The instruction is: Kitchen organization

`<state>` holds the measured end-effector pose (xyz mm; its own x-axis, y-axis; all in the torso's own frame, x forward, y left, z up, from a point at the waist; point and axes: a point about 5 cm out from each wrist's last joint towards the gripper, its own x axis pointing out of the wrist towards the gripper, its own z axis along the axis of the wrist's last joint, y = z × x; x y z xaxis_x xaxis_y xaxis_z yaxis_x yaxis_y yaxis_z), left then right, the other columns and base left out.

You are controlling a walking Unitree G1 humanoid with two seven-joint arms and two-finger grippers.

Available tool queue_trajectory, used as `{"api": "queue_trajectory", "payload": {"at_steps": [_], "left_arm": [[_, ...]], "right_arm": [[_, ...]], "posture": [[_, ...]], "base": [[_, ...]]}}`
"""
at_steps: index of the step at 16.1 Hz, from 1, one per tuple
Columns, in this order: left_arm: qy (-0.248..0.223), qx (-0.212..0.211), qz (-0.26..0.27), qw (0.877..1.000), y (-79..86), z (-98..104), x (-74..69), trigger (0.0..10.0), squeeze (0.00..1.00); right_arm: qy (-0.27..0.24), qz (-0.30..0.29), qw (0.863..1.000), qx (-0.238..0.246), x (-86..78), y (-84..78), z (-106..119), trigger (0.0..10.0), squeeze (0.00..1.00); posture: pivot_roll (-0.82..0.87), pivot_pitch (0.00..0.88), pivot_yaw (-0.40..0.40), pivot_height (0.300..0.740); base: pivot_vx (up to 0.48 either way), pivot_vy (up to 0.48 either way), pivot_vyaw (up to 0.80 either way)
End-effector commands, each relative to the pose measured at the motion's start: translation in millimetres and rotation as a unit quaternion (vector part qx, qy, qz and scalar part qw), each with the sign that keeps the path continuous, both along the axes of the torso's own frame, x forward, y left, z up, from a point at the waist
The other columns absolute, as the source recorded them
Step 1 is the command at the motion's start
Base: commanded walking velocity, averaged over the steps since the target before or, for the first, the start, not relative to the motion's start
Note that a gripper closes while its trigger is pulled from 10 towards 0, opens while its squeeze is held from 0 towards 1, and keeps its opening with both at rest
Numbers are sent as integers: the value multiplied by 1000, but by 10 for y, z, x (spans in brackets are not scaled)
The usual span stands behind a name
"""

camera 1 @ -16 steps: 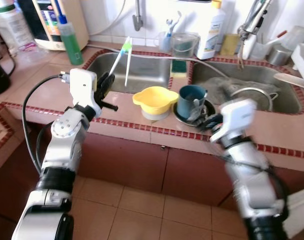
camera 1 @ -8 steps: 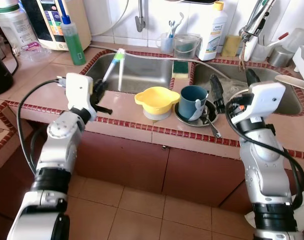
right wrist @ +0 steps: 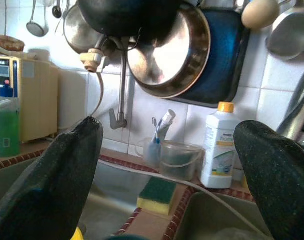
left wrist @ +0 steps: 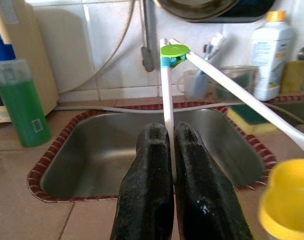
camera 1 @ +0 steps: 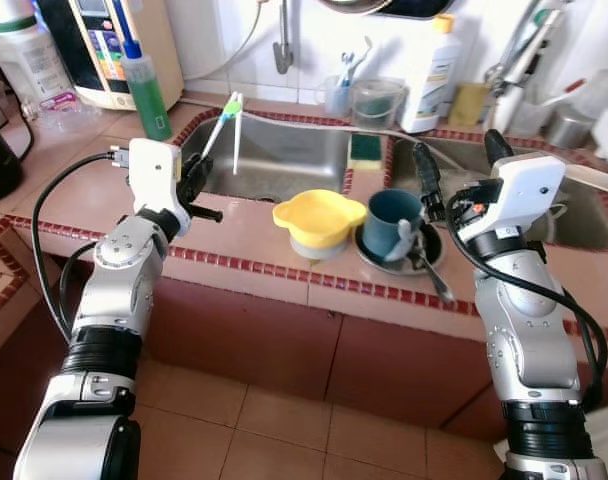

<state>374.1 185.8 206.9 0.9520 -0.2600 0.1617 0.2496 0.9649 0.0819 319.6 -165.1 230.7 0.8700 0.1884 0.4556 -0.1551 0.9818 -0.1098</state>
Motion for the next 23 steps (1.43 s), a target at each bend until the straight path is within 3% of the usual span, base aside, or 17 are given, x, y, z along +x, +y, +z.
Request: {"api": "queue_trajectory", "payload": {"at_steps": [1,23], "left_arm": [[-5,3,3,1000,16,63,21,10000,0],[-1,-4,-5,1000,-50,72,58,10000,0]], "right_arm": [[-18,6,1000,-2,-15,8,104,10000,0],[-11,21,1000,-13,-26,57,87,10000,0]], "posture": [[-149,2,21,740],[-160,0,16,740]], "base": [[311,0,0],[290,0,0]]}}
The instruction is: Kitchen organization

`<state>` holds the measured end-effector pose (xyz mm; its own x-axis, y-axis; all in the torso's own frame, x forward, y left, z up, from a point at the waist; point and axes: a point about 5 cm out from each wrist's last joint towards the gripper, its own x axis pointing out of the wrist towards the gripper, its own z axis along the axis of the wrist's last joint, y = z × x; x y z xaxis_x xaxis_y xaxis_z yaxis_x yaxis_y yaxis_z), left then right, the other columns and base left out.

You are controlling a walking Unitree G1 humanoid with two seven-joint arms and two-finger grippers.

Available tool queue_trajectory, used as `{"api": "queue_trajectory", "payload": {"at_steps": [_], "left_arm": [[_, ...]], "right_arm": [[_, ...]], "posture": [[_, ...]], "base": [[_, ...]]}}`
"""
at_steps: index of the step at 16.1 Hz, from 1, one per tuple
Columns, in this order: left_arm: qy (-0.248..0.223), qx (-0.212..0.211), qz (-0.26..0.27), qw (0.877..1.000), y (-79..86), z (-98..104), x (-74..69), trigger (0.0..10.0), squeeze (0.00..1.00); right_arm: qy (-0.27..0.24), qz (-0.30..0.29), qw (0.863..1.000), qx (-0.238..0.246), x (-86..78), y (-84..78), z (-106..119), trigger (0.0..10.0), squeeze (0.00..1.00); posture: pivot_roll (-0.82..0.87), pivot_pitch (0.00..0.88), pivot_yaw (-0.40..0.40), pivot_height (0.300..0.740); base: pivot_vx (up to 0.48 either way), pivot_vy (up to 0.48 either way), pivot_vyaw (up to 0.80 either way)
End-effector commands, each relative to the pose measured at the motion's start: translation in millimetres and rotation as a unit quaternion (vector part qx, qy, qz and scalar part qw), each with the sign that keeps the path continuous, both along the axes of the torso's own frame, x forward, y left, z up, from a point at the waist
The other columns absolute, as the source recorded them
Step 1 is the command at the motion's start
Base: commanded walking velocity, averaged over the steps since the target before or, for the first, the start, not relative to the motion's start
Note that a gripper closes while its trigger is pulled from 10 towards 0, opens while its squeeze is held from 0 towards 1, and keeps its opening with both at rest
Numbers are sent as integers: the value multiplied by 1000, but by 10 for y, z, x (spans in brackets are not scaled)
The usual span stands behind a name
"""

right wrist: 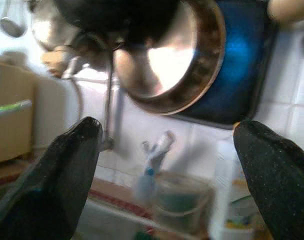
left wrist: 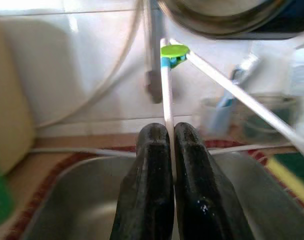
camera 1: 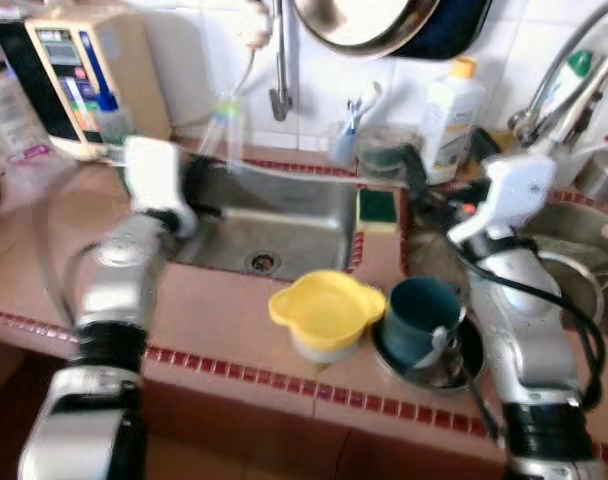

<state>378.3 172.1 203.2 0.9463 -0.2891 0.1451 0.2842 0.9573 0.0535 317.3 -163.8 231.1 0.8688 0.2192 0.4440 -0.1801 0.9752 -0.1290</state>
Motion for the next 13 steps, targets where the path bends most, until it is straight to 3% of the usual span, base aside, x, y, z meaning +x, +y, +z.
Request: {"api": "queue_trajectory", "payload": {"at_steps": [1,6,9,13], "left_arm": [[-14,4,2,1000,63,115,14,10000,0],[4,23,-4,1000,32,83,60,10000,0],[13,65,-37,997,-86,58,130,10000,0],[26,90,-66,993,-212,59,209,10000,0]], "right_arm": [[-13,13,1000,-2,-5,55,83,10000,0],[16,31,999,-20,-43,88,79,10000,0],[38,41,998,-26,-143,-13,82,10000,0],[73,49,996,-13,-328,-126,99,10000,0]], "posture": [[-161,0,18,740],[-187,0,34,740],[-228,6,63,740],[-272,39,98,740]], "base": [[0,0,0],[0,0,0],[0,0,0],[0,0,0]]}}
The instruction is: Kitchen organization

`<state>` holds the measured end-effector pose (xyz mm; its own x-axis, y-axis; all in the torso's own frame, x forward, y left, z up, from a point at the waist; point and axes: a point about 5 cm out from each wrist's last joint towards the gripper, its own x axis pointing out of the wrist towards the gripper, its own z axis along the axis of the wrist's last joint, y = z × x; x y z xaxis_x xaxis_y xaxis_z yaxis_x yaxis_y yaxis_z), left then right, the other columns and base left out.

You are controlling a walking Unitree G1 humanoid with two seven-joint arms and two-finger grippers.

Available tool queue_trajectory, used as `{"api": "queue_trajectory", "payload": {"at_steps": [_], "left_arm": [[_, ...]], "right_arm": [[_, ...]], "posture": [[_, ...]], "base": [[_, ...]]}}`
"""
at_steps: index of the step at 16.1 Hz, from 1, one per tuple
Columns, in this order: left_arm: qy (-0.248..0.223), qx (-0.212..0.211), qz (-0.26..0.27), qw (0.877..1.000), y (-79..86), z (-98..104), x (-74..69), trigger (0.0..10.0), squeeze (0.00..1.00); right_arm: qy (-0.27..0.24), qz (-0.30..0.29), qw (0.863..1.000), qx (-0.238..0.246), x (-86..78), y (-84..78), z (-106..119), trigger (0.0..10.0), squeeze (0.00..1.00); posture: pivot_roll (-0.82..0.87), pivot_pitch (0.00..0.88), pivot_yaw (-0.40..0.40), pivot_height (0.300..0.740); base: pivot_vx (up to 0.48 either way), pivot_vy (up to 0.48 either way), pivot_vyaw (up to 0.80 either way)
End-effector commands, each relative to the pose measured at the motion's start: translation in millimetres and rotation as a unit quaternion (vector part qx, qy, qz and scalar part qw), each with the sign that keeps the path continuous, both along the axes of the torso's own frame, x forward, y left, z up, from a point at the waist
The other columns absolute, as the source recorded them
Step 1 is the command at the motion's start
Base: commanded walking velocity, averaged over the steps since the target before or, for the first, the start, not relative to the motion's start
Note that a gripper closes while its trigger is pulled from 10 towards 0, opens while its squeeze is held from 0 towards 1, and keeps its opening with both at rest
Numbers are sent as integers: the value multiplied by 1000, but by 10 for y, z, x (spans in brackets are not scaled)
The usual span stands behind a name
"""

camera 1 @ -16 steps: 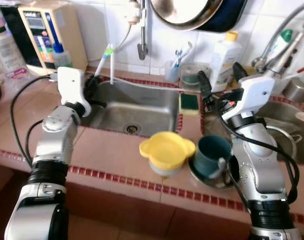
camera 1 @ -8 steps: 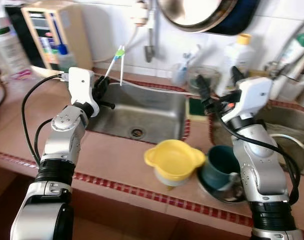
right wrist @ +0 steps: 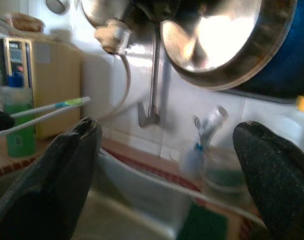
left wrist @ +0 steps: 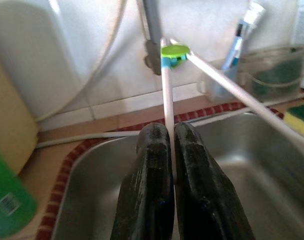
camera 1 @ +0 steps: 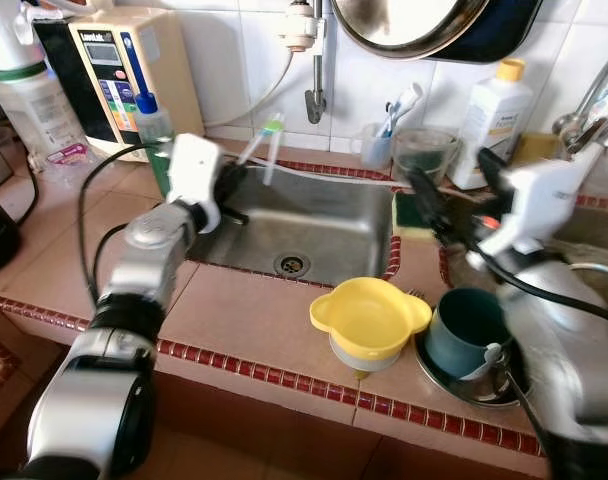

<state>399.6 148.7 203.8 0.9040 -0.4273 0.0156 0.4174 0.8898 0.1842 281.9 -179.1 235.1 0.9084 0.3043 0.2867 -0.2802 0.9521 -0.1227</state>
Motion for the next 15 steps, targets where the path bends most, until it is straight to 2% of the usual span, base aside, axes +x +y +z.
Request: {"api": "queue_trajectory", "payload": {"at_steps": [1,3,5,7,9,12,15], "left_arm": [[1,23,-17,1000,-68,18,29,10000,0],[10,28,-27,999,-116,-4,37,10000,0],[18,52,-44,998,-190,-31,54,10000,0],[24,51,-47,997,-211,-31,67,10000,0],[32,59,-49,996,-219,-67,70,10000,0],[79,70,-33,994,-180,-247,52,10000,0],[98,72,-27,992,-138,-334,33,10000,0]], "right_arm": [[7,3,1000,4,-97,-20,19,10000,0],[13,-3,1000,10,-150,-26,-2,10000,0],[38,1,999,29,-318,19,-43,10000,0],[60,0,997,45,-404,23,-76,10000,0],[69,3,996,48,-463,39,-82,10000,0],[78,8,996,52,-521,82,-76,10000,0],[89,22,994,54,-550,116,-65,10000,0]], "posture": [[-293,56,118,740],[-302,64,126,740],[-329,90,154,740],[-340,100,164,740],[-348,106,168,740],[-350,110,168,740],[-352,112,163,740]], "base": [[0,0,0],[0,0,0],[0,0,0],[0,0,0],[0,0,0],[0,0,0],[0,0,0]]}}
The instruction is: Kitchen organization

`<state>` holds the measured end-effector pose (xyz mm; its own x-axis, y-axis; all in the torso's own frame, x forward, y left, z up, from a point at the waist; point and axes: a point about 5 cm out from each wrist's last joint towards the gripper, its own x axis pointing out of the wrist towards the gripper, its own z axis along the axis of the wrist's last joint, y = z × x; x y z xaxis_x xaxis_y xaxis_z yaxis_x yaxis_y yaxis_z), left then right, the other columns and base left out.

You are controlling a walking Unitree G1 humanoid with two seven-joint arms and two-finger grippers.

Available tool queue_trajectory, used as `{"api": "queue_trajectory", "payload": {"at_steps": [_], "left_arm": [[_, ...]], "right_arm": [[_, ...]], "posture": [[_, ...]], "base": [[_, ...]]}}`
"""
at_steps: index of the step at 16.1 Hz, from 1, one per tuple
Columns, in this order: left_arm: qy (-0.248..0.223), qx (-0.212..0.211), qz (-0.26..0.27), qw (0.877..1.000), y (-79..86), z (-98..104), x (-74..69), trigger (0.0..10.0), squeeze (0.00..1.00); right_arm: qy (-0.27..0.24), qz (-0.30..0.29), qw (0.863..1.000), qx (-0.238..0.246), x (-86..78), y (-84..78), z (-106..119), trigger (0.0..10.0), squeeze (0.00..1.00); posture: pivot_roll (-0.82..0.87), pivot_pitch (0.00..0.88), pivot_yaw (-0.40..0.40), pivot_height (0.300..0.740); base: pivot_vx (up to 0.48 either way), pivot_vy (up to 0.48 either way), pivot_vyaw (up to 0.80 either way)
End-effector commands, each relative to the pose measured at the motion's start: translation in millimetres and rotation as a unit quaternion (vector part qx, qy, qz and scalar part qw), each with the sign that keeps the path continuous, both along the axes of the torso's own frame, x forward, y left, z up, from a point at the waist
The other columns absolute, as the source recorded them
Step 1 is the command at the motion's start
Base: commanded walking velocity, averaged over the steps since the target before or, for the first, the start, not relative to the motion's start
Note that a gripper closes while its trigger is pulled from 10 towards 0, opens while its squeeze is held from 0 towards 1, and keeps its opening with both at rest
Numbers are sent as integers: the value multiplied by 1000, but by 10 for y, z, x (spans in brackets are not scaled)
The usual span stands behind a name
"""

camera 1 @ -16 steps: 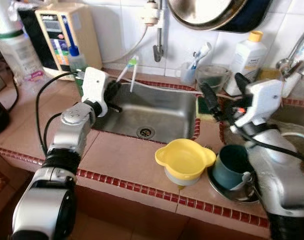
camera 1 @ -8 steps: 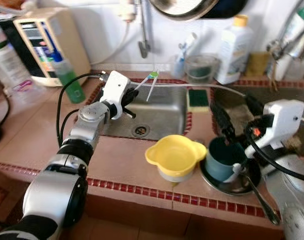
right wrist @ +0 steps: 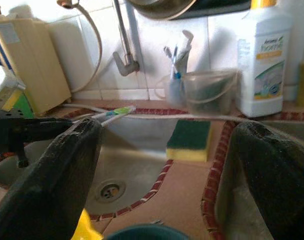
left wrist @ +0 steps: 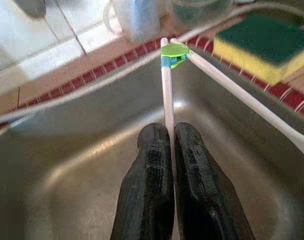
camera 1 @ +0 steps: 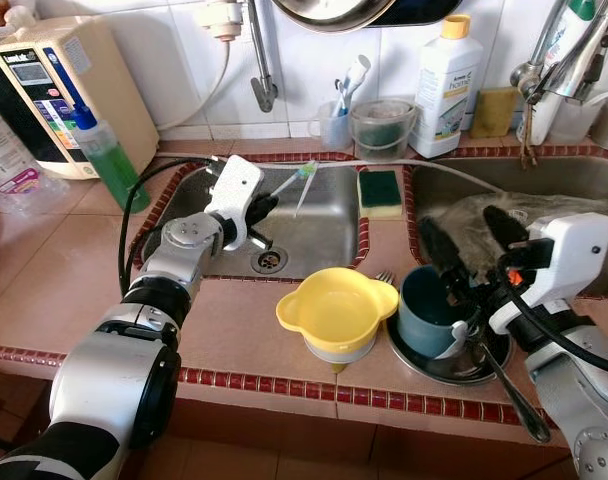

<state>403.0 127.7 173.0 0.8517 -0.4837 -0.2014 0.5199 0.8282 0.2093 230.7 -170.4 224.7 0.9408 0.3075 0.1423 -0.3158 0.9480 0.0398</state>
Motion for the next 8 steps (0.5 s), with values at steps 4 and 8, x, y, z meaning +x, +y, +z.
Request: {"api": "queue_trajectory", "payload": {"at_steps": [4,8], "left_arm": [[51,11,61,997,251,-168,-26,10000,0],[65,22,71,995,299,-233,-46,10000,0]], "right_arm": [[13,32,999,-7,-109,114,5,10000,0],[20,40,999,-5,-124,143,5,10000,0]], "posture": [[-348,113,156,740],[-346,112,153,740]], "base": [[0,0,0],[0,0,0]]}}
